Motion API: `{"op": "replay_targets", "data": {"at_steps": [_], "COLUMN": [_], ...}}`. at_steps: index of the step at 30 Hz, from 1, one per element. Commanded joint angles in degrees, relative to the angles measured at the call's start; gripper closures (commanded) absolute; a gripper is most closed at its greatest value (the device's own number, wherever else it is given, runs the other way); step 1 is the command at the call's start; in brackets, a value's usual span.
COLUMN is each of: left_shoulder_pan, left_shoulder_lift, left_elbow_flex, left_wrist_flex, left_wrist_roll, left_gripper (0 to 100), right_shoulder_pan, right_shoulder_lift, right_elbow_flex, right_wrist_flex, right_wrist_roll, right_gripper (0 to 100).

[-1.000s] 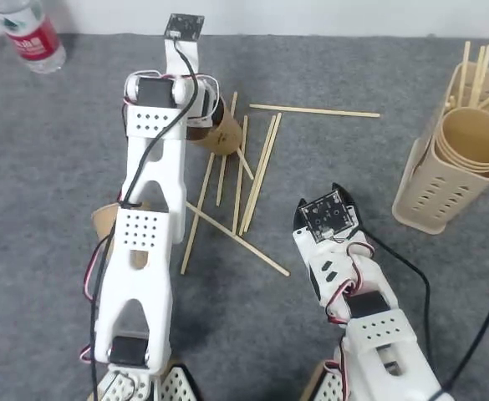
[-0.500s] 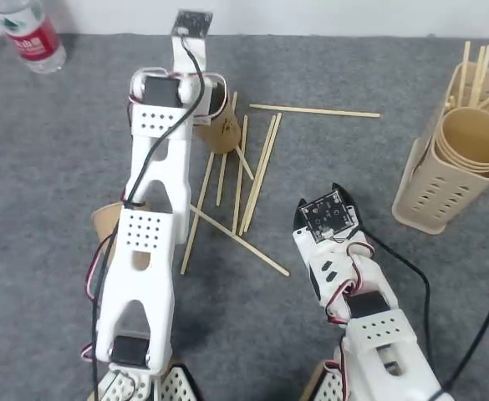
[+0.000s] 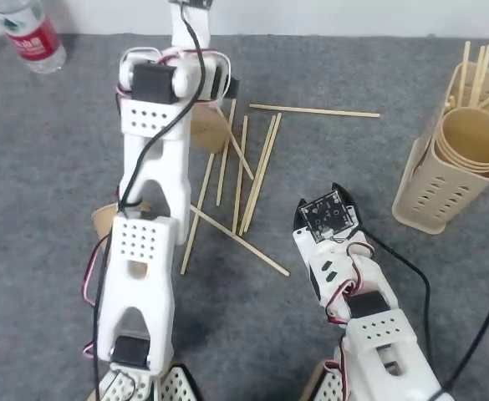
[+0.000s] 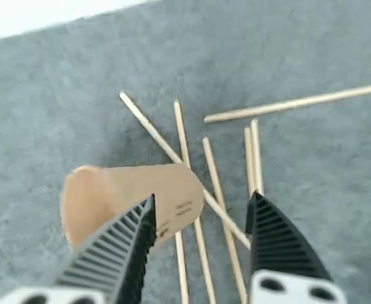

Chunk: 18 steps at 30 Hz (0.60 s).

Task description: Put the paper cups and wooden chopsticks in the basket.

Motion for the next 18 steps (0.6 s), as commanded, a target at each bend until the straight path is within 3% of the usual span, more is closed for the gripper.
{"op": "replay_targets", "data": {"at_steps": [1, 6, 10, 18], "left_shoulder_pan": [-3.16, -6.15, -9.93, -26.29], "left_shoulder_lift": [3.25, 8.0, 3.16, -0.53], "left_elbow_flex": [0.22, -1.63, -3.56, 6.64], "left_wrist_flex": [-2.2, -0.79, 2.2, 2.9], "left_wrist_roll": [-0.97, -0.97, -1.32, -4.4], "left_gripper": [77, 77, 77, 77], "right_shoulder_pan": [0.75, 0.75, 0.75, 0.66], "right_shoulder_lift": [-1.01, -1.01, -1.01, -1.01], "right_elbow_flex": [-0.62, -0.62, -0.62, -0.62], "right_wrist_flex": [-1.27, -1.27, -1.27, -1.27], "right_wrist_roll": [0.79, 0.79, 0.79, 0.79], "right_gripper": [78.6, 78.6, 78.6, 78.6]}}
